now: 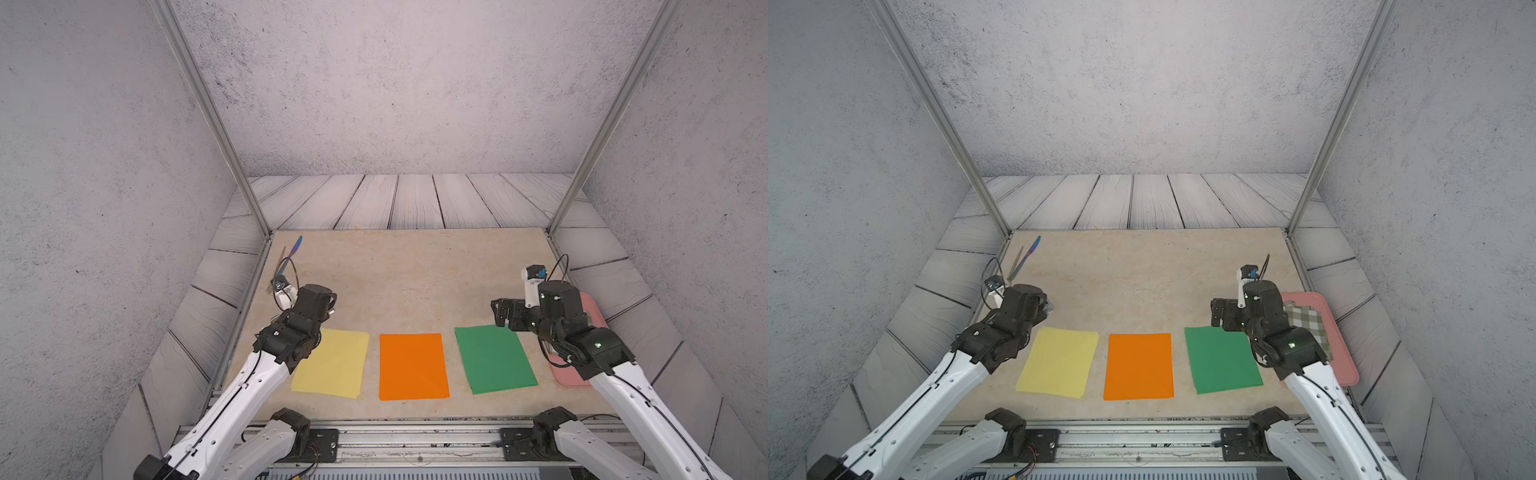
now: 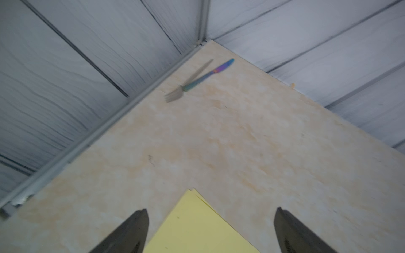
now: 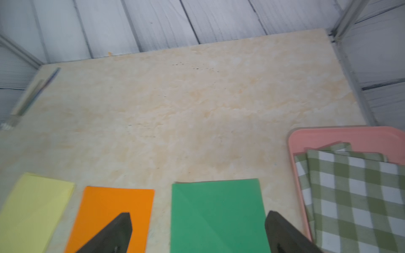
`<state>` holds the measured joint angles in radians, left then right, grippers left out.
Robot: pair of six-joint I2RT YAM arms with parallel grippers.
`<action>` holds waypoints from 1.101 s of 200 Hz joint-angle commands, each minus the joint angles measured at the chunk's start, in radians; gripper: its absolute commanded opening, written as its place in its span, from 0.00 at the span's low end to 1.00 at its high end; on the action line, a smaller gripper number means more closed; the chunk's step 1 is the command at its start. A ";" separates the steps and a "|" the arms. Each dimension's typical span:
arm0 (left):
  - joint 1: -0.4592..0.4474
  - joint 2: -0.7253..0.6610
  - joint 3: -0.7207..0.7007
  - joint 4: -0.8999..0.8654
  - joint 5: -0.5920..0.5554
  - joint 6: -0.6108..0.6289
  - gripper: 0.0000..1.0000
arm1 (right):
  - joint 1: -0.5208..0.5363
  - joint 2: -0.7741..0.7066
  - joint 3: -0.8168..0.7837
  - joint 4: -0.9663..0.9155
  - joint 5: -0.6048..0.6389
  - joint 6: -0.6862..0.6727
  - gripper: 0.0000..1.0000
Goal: Sort the scattered colored papers by color
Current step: Place the colored paper, then reset both arms
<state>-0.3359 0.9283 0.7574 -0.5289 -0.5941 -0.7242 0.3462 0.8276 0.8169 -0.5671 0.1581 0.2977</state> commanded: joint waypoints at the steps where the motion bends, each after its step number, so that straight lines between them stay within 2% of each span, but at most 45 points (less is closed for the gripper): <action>1: 0.139 0.036 -0.111 0.284 -0.032 0.360 0.96 | -0.033 -0.023 -0.155 0.414 0.211 -0.158 0.99; 20: 0.273 0.128 -0.182 0.498 0.031 0.394 0.96 | -0.136 0.016 -0.274 0.602 0.162 -0.150 0.99; 35: 0.330 0.238 -0.228 0.696 0.112 0.444 0.96 | -0.219 0.072 -0.315 0.680 0.091 -0.128 0.99; 48: 0.349 0.354 -0.223 0.797 0.150 0.480 0.96 | -0.273 0.135 -0.336 0.750 0.073 -0.121 0.99; 67: 0.356 0.497 -0.156 0.817 0.180 0.496 0.96 | -0.324 0.231 -0.362 0.873 0.025 -0.130 0.99; 76: 0.357 0.536 -0.143 0.863 0.181 0.486 0.96 | -0.342 0.282 -0.362 0.921 0.017 -0.132 0.99; 99: 0.357 0.601 -0.127 0.958 0.245 0.550 0.96 | -0.382 0.419 -0.349 1.026 0.007 -0.128 0.99; 114: 0.354 0.590 -0.120 0.919 0.314 0.579 0.96 | -0.408 0.500 -0.344 1.104 -0.037 -0.119 0.99; 133: 0.352 0.567 -0.183 1.015 0.345 0.599 0.96 | -0.416 0.594 -0.313 1.122 -0.099 -0.140 0.99; 156: 0.344 0.569 -0.223 1.094 0.419 0.648 0.96 | -0.415 0.654 -0.353 1.253 -0.217 -0.193 0.99; 173: 0.341 0.575 -0.285 1.209 0.454 0.665 0.96 | -0.413 0.671 -0.344 1.248 -0.292 -0.231 0.99; 191: 0.339 0.627 -0.339 1.386 0.500 0.699 0.96 | -0.411 0.673 -0.344 1.247 -0.293 -0.237 0.99; 206: 0.337 0.610 -0.316 1.303 0.498 0.692 0.96 | -0.393 0.701 -0.362 1.274 -0.277 -0.257 0.99; 212: 0.337 0.592 -0.301 1.246 0.495 0.689 0.96 | -0.389 0.728 -0.381 1.371 -0.279 -0.257 0.99; 220: 0.336 0.601 -0.311 1.289 0.494 0.690 0.96 | -0.390 0.718 -0.370 1.338 -0.272 -0.255 0.99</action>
<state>0.0044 1.5414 0.4339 0.6933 -0.1303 -0.0589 -0.0540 1.5017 0.4694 0.6914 -0.0891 0.0734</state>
